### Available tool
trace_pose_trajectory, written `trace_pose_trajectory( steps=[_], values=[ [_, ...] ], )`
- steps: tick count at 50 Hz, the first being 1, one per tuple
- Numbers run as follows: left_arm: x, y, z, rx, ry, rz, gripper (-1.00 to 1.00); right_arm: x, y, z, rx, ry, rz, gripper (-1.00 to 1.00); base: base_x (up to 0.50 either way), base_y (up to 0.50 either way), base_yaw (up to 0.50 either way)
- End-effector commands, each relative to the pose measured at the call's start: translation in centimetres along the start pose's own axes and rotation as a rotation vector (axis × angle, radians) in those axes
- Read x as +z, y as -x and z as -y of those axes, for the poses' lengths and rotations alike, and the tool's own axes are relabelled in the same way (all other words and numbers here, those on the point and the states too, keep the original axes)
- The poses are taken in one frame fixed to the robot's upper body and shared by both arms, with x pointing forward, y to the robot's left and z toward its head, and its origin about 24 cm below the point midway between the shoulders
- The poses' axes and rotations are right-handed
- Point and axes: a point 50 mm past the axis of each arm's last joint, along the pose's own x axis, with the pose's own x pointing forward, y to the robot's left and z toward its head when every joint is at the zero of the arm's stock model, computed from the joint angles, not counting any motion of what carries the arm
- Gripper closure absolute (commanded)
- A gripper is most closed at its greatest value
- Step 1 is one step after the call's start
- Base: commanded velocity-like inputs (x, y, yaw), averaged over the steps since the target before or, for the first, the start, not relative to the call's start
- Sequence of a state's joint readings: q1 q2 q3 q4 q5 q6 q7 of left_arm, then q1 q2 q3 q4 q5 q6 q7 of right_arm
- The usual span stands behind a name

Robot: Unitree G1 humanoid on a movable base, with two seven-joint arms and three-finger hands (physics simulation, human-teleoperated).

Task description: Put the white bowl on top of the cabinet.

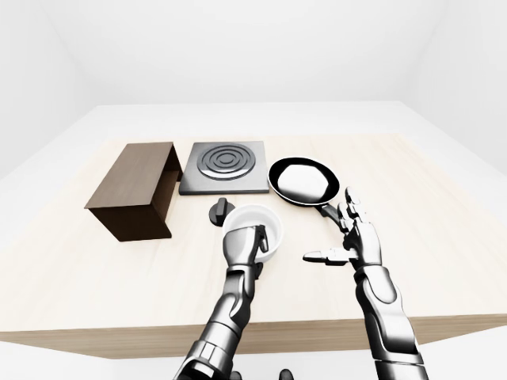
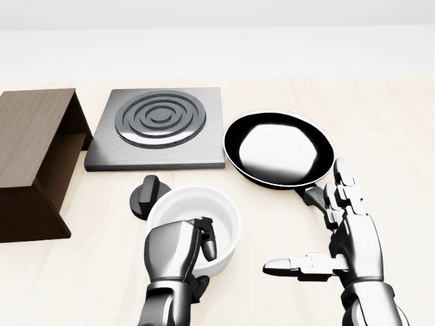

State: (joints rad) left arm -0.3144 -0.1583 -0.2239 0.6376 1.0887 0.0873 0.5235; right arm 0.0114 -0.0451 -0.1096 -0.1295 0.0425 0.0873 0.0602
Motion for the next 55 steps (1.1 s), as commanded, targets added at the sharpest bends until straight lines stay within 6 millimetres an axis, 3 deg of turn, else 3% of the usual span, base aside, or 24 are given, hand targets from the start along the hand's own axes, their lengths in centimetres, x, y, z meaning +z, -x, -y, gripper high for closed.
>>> trace_pose_trajectory(
  steps=[1, 6, 9, 16, 39, 46, 49, 51, 55],
  values=[
    [-0.1, 0.3, 0.5, -0.022, -0.034, 0.015, 1.0, 0.0, 0.1, 0.0, 0.0, 0.001, 0.0, -1.0, 0.0, 0.0, 0.0],
    [0.5, -0.1, -0.7, 0.038, -0.045, 0.051, 1.0, 0.0, 0.1, 0.0, 0.001, 0.0, 0.001, -1.0, 0.0, 0.0, 0.0],
    [1.5, -0.3, -2.4, 0.123, -0.061, 0.106, 1.0, 0.1, 0.1, 0.0, 0.001, 0.0, 0.004, -1.0, 0.0, 0.0, 0.0],
    [2.0, -0.7, -3.7, 0.18, -0.083, 0.136, 1.0, 0.0, 0.1, 0.0, 0.002, 0.0, 0.0, -1.0, 0.0, 0.0, 0.0],
    [2.4, -1.1, -5.5, 0.19, -0.106, 0.16, 1.0, -0.2, 0.0, -0.2, 0.006, 0.004, -0.009, -1.0, 0.0, 0.0, 0.0],
    [2.2, -1.9, -7.7, 0.199, -0.136, 0.163, 1.0, -0.3, 0.0, -0.2, 0.007, 0.005, -0.015, -1.0, 0.0, 0.0, 0.0],
    [2.1, -2.4, -9.6, 0.211, -0.159, 0.168, 1.0, -0.4, 0.0, -0.3, 0.009, 0.006, -0.016, -1.0, 0.0, 0.0, 0.0],
    [2.1, -2.5, -9.6, 0.211, -0.161, 0.167, 1.0, -0.4, 0.0, -0.3, 0.008, 0.006, -0.016, -1.0, 0.0, 0.0, 0.0],
    [2.1, -4.2, -12.6, 0.223, -0.215, 0.169, 1.0, -0.4, 0.1, -0.5, 0.01, 0.01, -0.017, -1.0, 0.0, 0.0, 0.0]
  ],
)
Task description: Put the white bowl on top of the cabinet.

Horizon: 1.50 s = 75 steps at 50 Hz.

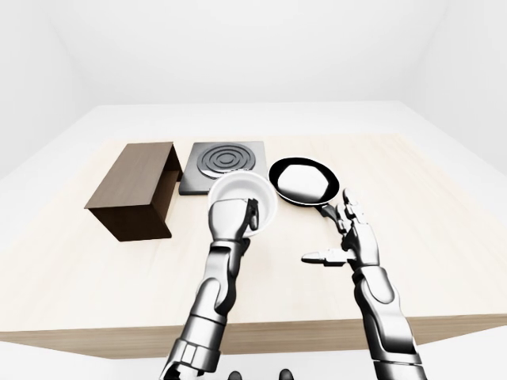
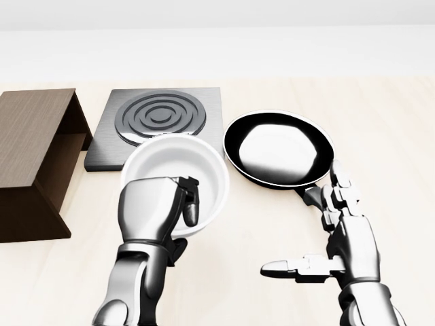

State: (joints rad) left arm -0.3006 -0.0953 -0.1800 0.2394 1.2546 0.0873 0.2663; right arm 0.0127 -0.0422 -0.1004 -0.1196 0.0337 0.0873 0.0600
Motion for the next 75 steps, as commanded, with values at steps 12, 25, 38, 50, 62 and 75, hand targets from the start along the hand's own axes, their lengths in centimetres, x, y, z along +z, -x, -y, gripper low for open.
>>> trace_pose_trajectory(
  steps=[12, 25, 38, 50, 62, 75],
  values=[
    [-0.8, -4.5, -9.2, 0.172, -0.077, 0.043, 1.0, -0.3, 0.0, -0.5, 0.008, 0.011, -0.011, -1.0, 0.0, 0.0, 0.0],
    [-0.6, -5.2, -11.8, 0.23, -0.075, 0.063, 1.0, -0.4, 0.1, -0.5, 0.004, 0.014, -0.015, -1.0, 0.0, 0.0, 0.0],
    [-2.1, -6.8, -14.8, 0.288, -0.072, 0.043, 1.0, -0.7, 0.0, -0.7, 0.009, 0.021, -0.028, -1.0, 0.0, 0.0, 0.0],
    [-3.7, -7.8, -16.9, 0.337, -0.052, 0.021, 1.0, -1.1, -0.3, -1.0, 0.013, 0.031, -0.034, -1.0, 0.0, 0.0, 0.0],
    [-5.6, -8.5, -18.9, 0.396, -0.019, -0.021, 1.0, -0.9, -0.1, -0.9, 0.007, 0.031, -0.03, -1.0, 0.0, 0.0, 0.0],
    [-8.9, -9.3, -20.6, 0.499, 0.118, -0.117, 1.0, -0.9, -0.1, -0.9, -0.001, 0.038, -0.027, -1.0, 0.0, 0.0, 0.0]
  ],
)
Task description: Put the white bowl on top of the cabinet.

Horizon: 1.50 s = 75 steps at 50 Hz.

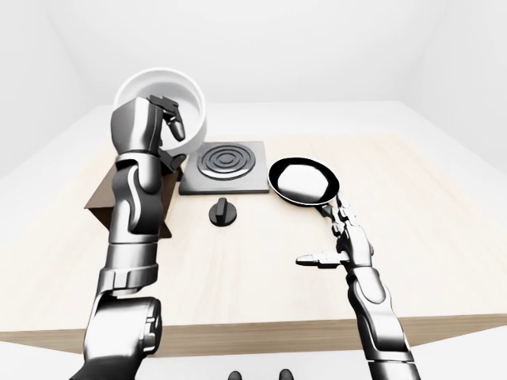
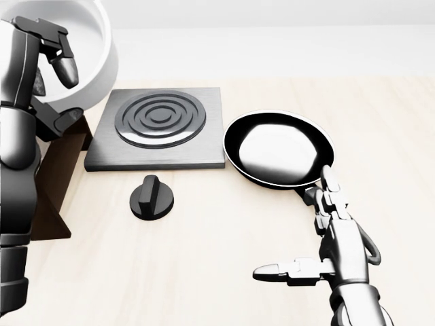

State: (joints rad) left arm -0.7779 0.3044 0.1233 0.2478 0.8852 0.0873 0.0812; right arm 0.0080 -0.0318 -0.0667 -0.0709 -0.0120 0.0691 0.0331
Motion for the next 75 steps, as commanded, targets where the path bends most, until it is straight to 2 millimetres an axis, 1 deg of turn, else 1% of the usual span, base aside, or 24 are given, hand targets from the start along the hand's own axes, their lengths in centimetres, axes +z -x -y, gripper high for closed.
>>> trace_pose_trajectory(
  steps=[1, 4, 9, 11, 14, 15, 17, 22, 25, 29, 34, 39, 42, 52, 61, 75],
  values=[
    [-2.0, -1.5, -2.4, 0.149, 0.058, -0.067, 1.0, 0.0, 0.0, 0.0, -0.005, 0.005, 0.002, -1.0, 0.0, 0.0, 0.0],
    [-2.5, -1.6, -2.8, 0.172, 0.07, -0.084, 1.0, -0.1, 0.0, -0.1, -0.005, 0.008, 0.003, -1.0, 0.0, 0.0, 0.0],
    [-3.8, -1.9, -2.8, 0.189, 0.087, -0.138, 1.0, 0.0, 0.1, -0.1, -0.006, 0.009, 0.004, -1.0, 0.0, 0.0, 0.0],
    [-4.6, -2.1, -2.8, 0.205, 0.097, -0.178, 1.0, 0.0, 0.1, 0.0, -0.008, 0.009, 0.006, -1.0, 0.0, 0.0, 0.0],
    [-5.8, -2.1, -2.4, 0.222, 0.115, -0.236, 1.0, 0.1, 0.1, 0.0, -0.009, 0.009, 0.007, -1.0, 0.0, 0.0, 0.0],
    [-5.8, -2.1, -2.4, 0.222, 0.116, -0.238, 1.0, 0.1, 0.1, 0.0, -0.009, 0.009, 0.007, -1.0, 0.0, 0.0, 0.0],
    [-6.7, -1.9, -1.8, 0.226, 0.122, -0.288, 1.0, 0.0, 0.0, 0.0, -0.011, 0.009, 0.006, -1.0, 0.0, 0.0, 0.0],
    [-7.6, -1.8, -1.6, 0.238, 0.121, -0.334, 1.0, 0.1, 0.1, 0.0, -0.012, 0.011, 0.008, -1.0, 0.0, 0.0, 0.0],
    [-7.8, -1.8, -1.6, 0.239, 0.122, -0.34, 1.0, 0.1, 0.1, 0.0, -0.013, 0.01, 0.009, -1.0, 0.0, 0.0, 0.0],
    [-9.2, -1.6, -1.4, 0.252, 0.113, -0.412, 1.0, 0.1, 0.2, 0.0, -0.013, 0.01, 0.011, -1.0, 0.0, 0.0, 0.0],
    [-10.4, -1.3, -1.2, 0.256, 0.105, -0.476, 1.0, 0.1, 0.2, 0.0, -0.014, 0.009, 0.011, -1.0, 0.0, 0.0, 0.0],
    [-11.6, -0.9, -0.6, 0.221, 0.105, -0.552, 1.0, 0.1, 0.1, -0.1, -0.014, 0.012, 0.01, -1.0, 0.0, 0.0, 0.0],
    [-12.0, -0.7, -0.3, 0.206, 0.105, -0.577, 1.0, 0.1, 0.1, -0.1, -0.014, 0.012, 0.011, -1.0, 0.0, 0.0, 0.0],
    [-12.2, -0.5, 0.0, 0.191, 0.098, -0.587, 1.0, 0.1, 0.1, 0.0, -0.015, 0.013, 0.011, -1.0, 0.0, 0.0, 0.0],
    [-13.2, 0.6, 1.3, 0.133, 0.092, -0.657, 1.0, 0.0, 0.1, -0.1, -0.015, 0.014, 0.011, -1.0, 0.0, 0.0, 0.0],
    [-13.5, 1.0, 1.6, 0.117, 0.091, -0.677, 1.0, 0.0, 0.2, -0.1, -0.014, 0.015, 0.012, -1.0, 0.0, 0.0, 0.0]
  ],
)
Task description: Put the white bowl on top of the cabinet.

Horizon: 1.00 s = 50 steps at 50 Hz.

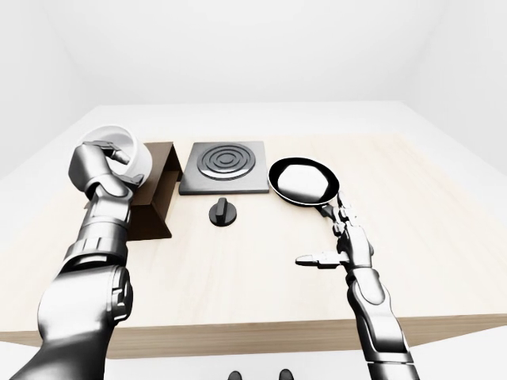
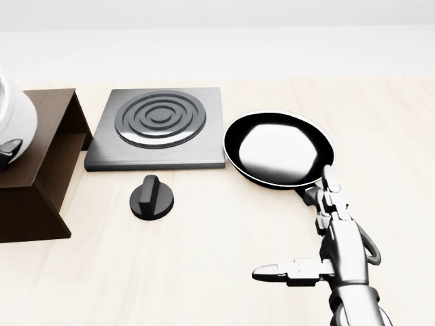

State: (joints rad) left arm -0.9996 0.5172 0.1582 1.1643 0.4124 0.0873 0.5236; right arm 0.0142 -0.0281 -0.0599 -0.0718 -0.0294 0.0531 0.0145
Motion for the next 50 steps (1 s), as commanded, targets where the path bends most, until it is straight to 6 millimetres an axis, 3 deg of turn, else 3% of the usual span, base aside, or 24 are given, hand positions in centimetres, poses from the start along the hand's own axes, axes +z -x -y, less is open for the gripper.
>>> trace_pose_trajectory(
  steps=[1, 13, 50],
  values=[
    [0.5, -0.2, -0.1, 0.004, -0.037, 0.027, 1.0, 0.0, 0.1, 0.0, 0.0, 0.0, 0.001, -1.0, 0.0, 0.0, 0.0],
    [0.6, -0.1, 0.3, -0.015, -0.046, 0.011, 1.0, -0.1, -0.1, 0.0, -0.001, 0.002, 0.0, -1.0, 0.0, 0.0, 0.0],
    [3.3, -0.6, -0.3, 0.006, -0.037, 0.072, 1.0, 0.0, 0.0, -0.2, 0.003, 0.006, 0.002, -1.0, 0.0, 0.0, 0.0]
  ],
)
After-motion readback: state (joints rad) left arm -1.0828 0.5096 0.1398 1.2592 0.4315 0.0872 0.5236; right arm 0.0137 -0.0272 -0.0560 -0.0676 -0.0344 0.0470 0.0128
